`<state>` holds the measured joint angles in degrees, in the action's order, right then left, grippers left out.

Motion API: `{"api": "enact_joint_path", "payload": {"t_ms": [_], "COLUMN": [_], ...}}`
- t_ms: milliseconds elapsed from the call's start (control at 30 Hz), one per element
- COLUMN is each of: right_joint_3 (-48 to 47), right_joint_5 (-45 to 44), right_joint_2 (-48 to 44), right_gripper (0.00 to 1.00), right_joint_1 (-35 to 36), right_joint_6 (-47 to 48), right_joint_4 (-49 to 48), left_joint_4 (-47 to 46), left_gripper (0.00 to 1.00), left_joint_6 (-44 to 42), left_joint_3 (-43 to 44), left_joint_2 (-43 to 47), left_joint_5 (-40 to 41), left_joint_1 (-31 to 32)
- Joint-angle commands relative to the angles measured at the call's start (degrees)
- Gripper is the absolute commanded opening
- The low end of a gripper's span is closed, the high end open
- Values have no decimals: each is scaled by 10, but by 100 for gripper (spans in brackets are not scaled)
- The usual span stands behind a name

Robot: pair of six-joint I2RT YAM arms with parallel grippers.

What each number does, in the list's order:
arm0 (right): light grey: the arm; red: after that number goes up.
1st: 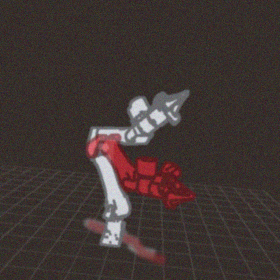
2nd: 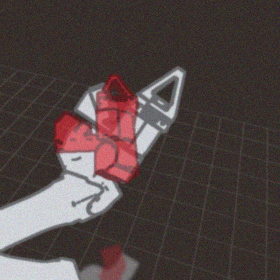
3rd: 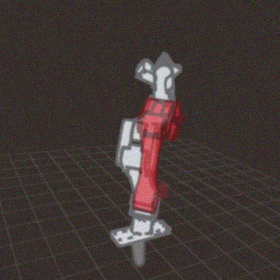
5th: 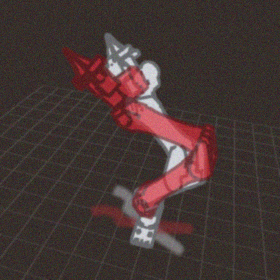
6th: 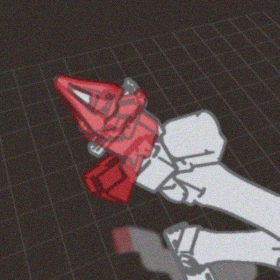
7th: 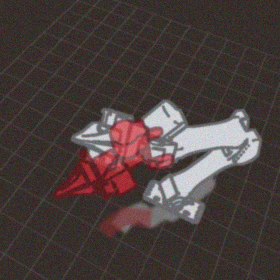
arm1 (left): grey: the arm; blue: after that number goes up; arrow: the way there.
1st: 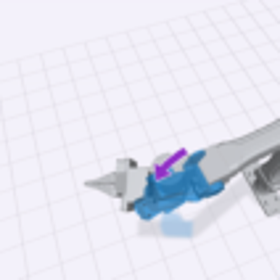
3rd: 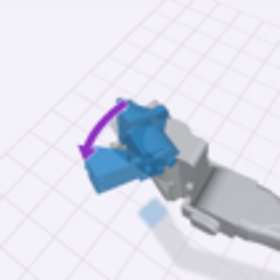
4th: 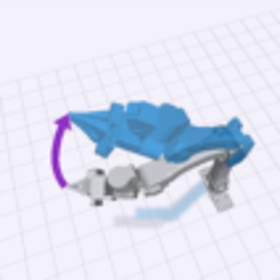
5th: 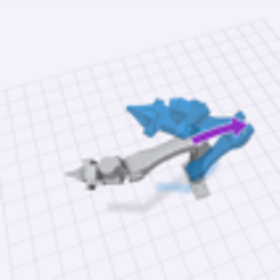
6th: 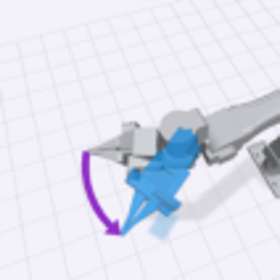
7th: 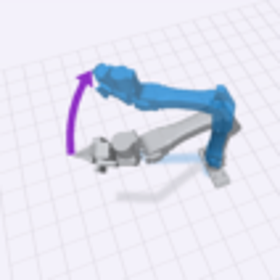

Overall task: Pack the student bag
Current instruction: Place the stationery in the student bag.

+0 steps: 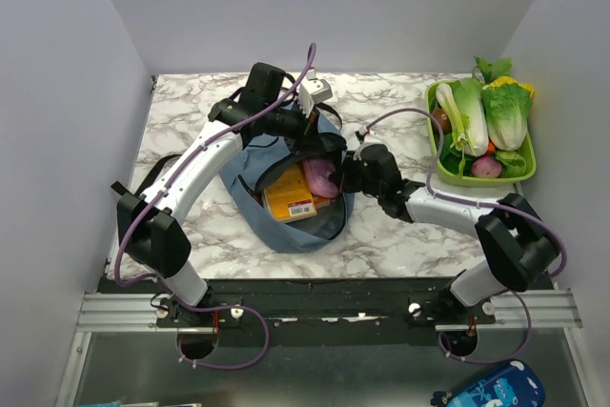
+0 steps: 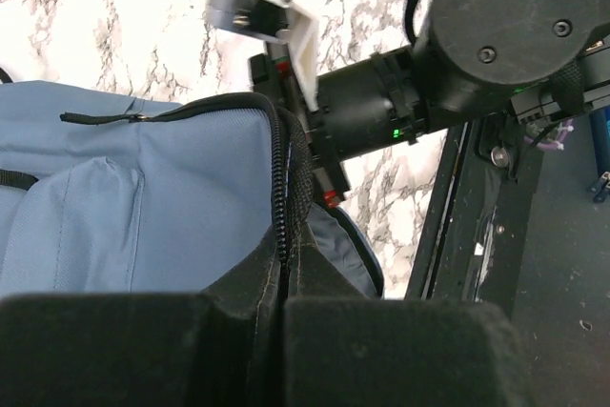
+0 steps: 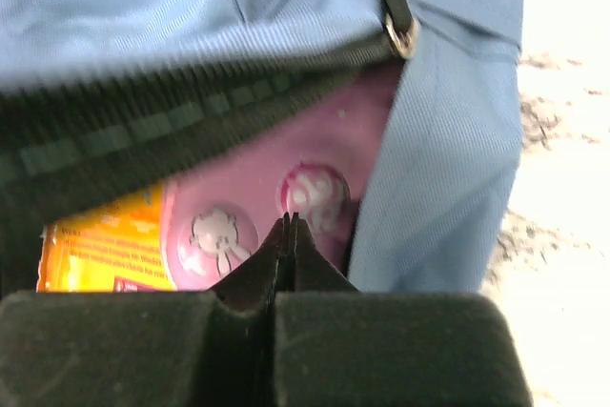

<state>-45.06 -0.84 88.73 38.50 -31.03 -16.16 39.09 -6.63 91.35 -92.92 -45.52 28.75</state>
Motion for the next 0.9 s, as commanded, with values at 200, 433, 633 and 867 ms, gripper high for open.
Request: {"api": "enact_joint_path", "payload": {"t_ms": [200,433,633,867], "right_joint_3": [146,132,90,-25], "right_joint_5": [-2,77,63,29], "right_joint_2": [-197,-112,-51,71], "right_gripper": [1,1,1,1], "right_joint_1": [5,25,30,28], "right_joint_6": [-18,-12,-4,8], "right_joint_4": [9,-40,-34,-8], "left_joint_4": [-37,-52,-46,-49], "left_gripper": [6,6,6,6], "left_joint_6": [21,36,35,10], "left_joint_3": [-7,-5,4,1], "left_joint_2": [9,13,10,6], "left_joint_5": [-4,7,11,29], "left_joint_1": [2,2,0,-15]}}
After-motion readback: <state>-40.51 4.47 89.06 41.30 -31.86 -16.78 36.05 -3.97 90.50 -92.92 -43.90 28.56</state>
